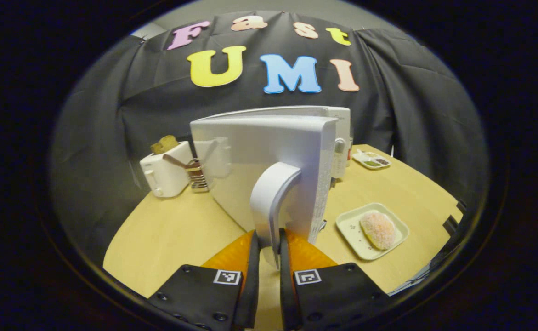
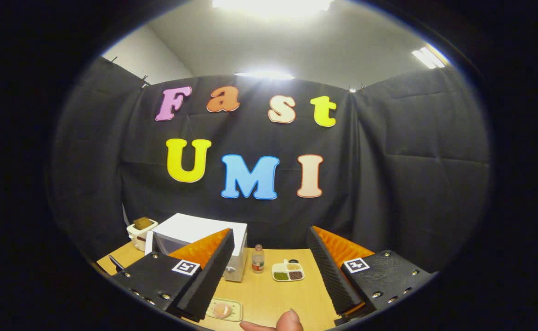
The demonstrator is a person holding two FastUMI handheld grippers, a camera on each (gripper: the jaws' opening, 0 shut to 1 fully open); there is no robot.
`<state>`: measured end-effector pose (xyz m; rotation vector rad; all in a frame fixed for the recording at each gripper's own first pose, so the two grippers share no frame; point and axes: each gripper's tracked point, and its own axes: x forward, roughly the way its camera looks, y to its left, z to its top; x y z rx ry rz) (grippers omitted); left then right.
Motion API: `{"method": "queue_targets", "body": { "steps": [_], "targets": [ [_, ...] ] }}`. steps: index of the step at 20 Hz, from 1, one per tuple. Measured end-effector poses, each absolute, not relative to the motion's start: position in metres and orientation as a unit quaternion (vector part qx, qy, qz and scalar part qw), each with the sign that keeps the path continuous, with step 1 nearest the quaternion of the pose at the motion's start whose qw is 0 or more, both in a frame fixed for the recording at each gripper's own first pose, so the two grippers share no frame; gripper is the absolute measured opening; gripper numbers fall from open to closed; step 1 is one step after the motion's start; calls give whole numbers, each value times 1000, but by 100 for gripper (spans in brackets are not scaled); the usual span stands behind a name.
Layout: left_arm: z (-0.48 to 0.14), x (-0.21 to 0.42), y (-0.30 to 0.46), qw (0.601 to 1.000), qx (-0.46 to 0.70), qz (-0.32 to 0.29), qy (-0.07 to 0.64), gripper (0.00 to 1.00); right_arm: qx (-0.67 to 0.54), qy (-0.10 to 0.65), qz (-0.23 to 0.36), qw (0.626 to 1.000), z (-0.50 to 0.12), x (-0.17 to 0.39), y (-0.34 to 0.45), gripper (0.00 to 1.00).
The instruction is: Open the microwave oven with the left hand, put the food in, and close the microwave oven.
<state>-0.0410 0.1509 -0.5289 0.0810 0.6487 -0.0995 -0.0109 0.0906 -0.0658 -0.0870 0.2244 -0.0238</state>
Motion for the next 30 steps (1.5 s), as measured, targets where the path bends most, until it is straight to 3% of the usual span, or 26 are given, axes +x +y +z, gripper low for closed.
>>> {"method": "queue_targets", "body": {
  "steps": [3,7,8,14,16,21,25,30],
  "targets": [
    [-528,-69,218,943,42,27,328,29,-37,116,31,992,-70,-8,117,98],
    [-524,-98,293,934,31,122,333,38,-44,115,72,990,-71,-8,132,98],
    [-518,-101,303,934,34,134,331,46,-44,115,80,989,-71,-8,133,98],
    [-477,-130,333,921,11,225,319,44,-39,123,122,984,-76,-8,116,98],
    [-452,-144,321,915,-33,254,313,50,-32,130,148,980,-87,-12,118,98],
    [-350,-168,271,934,-68,246,249,44,-9,174,188,967,-144,-21,127,98],
    [-281,-179,257,944,-84,237,215,64,35,226,216,949,-199,-32,147,98],
    [-217,-173,276,960,-74,220,159,76,39,290,185,938,-268,-38,161,98]
  ]
}}
